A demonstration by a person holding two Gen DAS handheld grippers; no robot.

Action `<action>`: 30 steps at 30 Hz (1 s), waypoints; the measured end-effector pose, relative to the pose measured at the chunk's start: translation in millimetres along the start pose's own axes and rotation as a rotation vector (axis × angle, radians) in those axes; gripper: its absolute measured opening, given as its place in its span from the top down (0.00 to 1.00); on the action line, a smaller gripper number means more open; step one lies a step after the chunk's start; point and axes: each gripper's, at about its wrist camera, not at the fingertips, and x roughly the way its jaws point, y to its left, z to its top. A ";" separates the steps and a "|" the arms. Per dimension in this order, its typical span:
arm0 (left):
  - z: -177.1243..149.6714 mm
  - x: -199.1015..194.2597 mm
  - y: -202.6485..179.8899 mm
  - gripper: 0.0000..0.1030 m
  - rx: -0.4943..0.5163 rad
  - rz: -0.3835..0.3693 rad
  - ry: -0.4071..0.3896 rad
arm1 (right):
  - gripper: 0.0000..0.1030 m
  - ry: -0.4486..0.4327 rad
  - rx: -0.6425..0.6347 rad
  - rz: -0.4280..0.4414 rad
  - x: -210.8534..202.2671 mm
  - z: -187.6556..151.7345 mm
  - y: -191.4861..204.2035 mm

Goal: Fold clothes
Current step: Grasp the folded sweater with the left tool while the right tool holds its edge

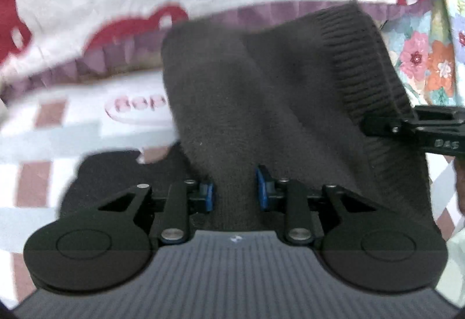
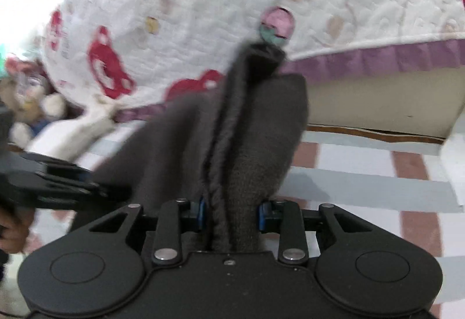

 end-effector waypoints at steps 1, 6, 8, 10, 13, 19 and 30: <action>-0.3 10.3 7.4 0.74 -0.025 -0.012 0.025 | 0.65 0.024 0.020 -0.019 10.7 -2.3 -10.1; 3.6 37.9 58.2 0.60 -0.224 -0.213 0.121 | 0.62 0.138 0.278 0.002 45.4 -12.3 -67.2; 4.8 44.4 80.9 0.60 -0.324 -0.318 0.154 | 0.60 0.176 0.390 0.062 48.2 -10.3 -87.2; -6.0 47.1 93.2 0.60 -0.414 -0.382 0.172 | 0.56 0.221 0.421 0.105 47.9 -7.8 -96.2; -24.0 57.4 103.2 0.48 -0.552 -0.497 0.225 | 0.54 0.261 0.439 0.125 42.7 -10.6 -100.5; -30.7 76.1 108.3 0.39 -0.589 -0.553 0.252 | 0.49 0.265 0.529 0.154 37.4 -37.8 -105.4; 8.3 40.0 40.8 0.70 -0.178 -0.296 0.133 | 0.66 0.155 0.080 0.066 37.4 4.3 -32.4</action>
